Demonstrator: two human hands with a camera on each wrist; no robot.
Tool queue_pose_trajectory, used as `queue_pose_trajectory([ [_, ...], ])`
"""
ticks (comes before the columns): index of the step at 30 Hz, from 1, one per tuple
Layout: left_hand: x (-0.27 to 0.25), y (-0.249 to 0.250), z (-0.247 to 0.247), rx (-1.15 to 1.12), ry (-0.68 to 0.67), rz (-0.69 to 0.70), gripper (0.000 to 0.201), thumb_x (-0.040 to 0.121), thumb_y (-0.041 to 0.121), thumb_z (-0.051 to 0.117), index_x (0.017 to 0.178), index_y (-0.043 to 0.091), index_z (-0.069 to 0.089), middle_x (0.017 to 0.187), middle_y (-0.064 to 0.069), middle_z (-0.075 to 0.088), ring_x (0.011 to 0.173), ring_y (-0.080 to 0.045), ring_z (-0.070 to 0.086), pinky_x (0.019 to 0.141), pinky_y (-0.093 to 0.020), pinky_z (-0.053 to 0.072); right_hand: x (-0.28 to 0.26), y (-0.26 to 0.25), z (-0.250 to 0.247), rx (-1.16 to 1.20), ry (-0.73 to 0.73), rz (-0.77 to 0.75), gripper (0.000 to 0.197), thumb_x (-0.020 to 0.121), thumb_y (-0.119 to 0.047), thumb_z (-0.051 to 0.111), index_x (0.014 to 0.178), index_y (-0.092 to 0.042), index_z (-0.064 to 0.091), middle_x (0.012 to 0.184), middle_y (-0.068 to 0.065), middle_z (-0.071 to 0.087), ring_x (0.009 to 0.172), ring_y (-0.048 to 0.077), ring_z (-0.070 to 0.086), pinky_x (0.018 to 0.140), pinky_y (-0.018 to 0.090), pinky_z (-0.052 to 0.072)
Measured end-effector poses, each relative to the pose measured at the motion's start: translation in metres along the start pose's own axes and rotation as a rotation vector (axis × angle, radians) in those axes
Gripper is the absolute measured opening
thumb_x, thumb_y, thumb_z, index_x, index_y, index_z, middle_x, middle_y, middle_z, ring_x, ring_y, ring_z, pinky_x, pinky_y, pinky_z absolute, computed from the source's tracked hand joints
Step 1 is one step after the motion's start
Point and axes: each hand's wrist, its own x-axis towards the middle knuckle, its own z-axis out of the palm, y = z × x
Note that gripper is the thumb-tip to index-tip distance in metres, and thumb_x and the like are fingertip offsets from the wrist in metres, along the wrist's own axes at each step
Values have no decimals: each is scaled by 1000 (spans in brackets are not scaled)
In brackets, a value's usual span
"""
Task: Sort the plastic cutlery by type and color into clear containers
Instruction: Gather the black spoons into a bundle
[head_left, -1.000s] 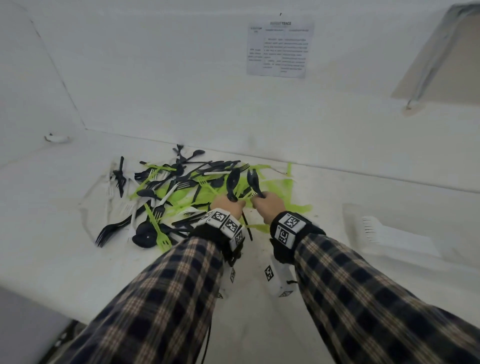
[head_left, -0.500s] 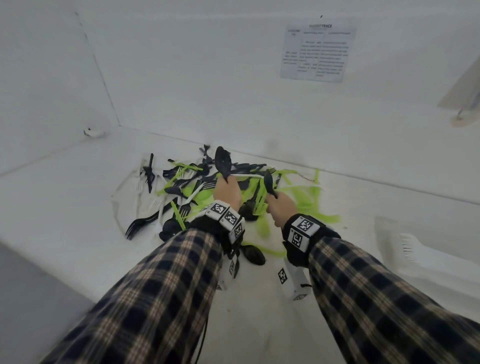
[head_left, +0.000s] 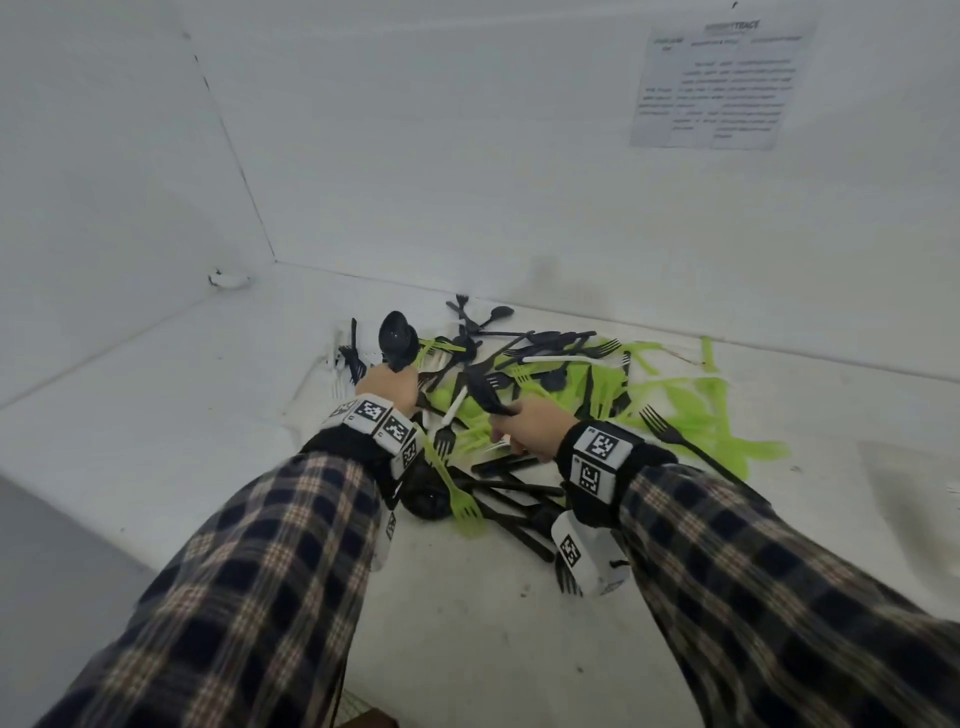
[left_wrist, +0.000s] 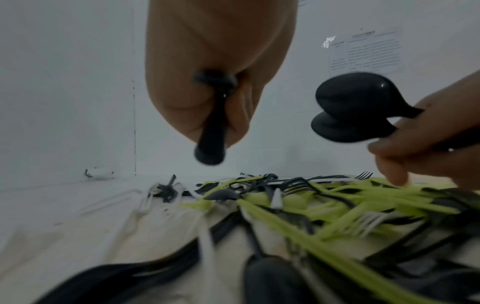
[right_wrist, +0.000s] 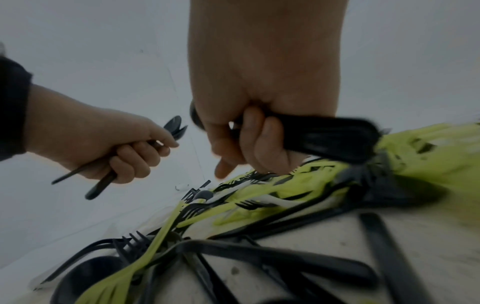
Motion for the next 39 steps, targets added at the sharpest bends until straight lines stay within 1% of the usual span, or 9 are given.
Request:
queue_pose_trajectory([
  [2,12,-7,-2,36,-55,15,37,97,15,40,61,9,39,86,-25,59,74,-33,60,66,-34,47,3,-8,1,-195,-157,23,17,90,-25,57,82,-15,68,64,-1,60,42,3,50,38,11,35],
  [6,27,-16,-6,58,-160,-7,28,97,19,45,89,-4,58,83,-15,62,60,-23,56,54,-22,41,13,-12,9,-548,-294,-8,25,78,-23,72,103,-16,72,105,5,70,83,14,57,71,24,43],
  [10,34,-19,-2,214,-222,74,37,93,25,51,106,-8,62,109,-25,64,99,-36,61,72,-29,38,16,-13,14,-570,-253,-40,28,77,-33,74,99,-17,73,93,5,69,83,15,56,73,29,45],
  [16,39,-21,9,250,-243,148,26,91,23,49,76,2,55,82,-16,58,79,-27,49,70,-29,35,11,-12,16,-612,-301,-13,34,76,-25,75,107,-12,68,107,9,68,84,16,53,74,27,42],
  [20,41,-24,8,180,-249,167,32,92,25,47,100,-2,62,101,-21,62,84,-30,51,74,-31,36,6,-12,5,-459,-161,48,24,80,-28,70,101,-16,69,93,5,66,84,16,54,79,28,42],
  [22,41,-26,6,170,-252,175,33,93,24,46,105,-3,61,102,-20,61,88,-31,51,75,-30,34,1,-9,-3,-327,-121,69,8,82,-28,68,86,-21,67,84,0,63,79,15,55,76,27,40],
  [27,38,-28,5,159,-285,216,23,92,23,47,87,4,59,81,-12,54,77,-27,48,69,-27,33,-11,-7,-10,-122,-63,145,26,88,-15,59,63,-19,53,57,-3,52,43,4,46,54,20,32],
  [32,26,-24,5,117,-355,251,37,89,32,52,58,14,43,57,-4,42,66,-25,44,61,-28,32,-21,-5,-5,61,25,229,17,91,-8,45,76,-15,42,58,2,41,42,13,37,38,21,30],
  [39,6,-26,15,217,-470,229,40,77,45,56,85,7,64,85,-10,67,87,-27,61,71,-28,40,-35,-2,5,-76,102,227,14,92,-20,53,89,-7,52,56,1,40,44,12,36,36,17,30],
])
